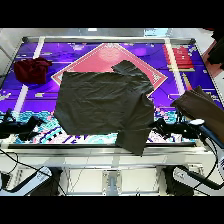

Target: Fold the shirts.

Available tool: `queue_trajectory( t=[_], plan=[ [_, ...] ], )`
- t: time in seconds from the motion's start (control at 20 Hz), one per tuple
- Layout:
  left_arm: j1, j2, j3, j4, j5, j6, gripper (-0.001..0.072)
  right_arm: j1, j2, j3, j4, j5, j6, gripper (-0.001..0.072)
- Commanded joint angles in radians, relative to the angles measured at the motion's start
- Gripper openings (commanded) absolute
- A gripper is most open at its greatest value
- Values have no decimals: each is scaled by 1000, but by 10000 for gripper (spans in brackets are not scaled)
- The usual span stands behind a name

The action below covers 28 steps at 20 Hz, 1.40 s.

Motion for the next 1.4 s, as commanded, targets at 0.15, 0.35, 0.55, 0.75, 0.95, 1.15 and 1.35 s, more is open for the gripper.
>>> queue_trajectory(
  t=[0.15,0.35,0.55,0.75,0.95,1.15,1.35],
  plan=[
    [-1,0,-10,-63,8,41,705,91,-1,-12,51,-145,94,223],
    [-1,0,-10,-86,-40,-46,705,99,-1,-12,66,-117,90,27],
    [-93,-10,-10,-106,-13,-91,705,99,-1,-12,100,-116,89,26],
    [-207,-59,-10,-77,2,-149,704,99,0,-11,136,-86,61,26],
    [-205,-116,-10,-74,16,-163,648,99,0,-11,168,-75,32,27],
    [-206,-129,-10,-103,82,-146,612,99,0,-11,209,-71,26,27],
    [-212,-175,-10,-177,96,-108,604,99,0,-11,226,-75,6,27]
  ],
)
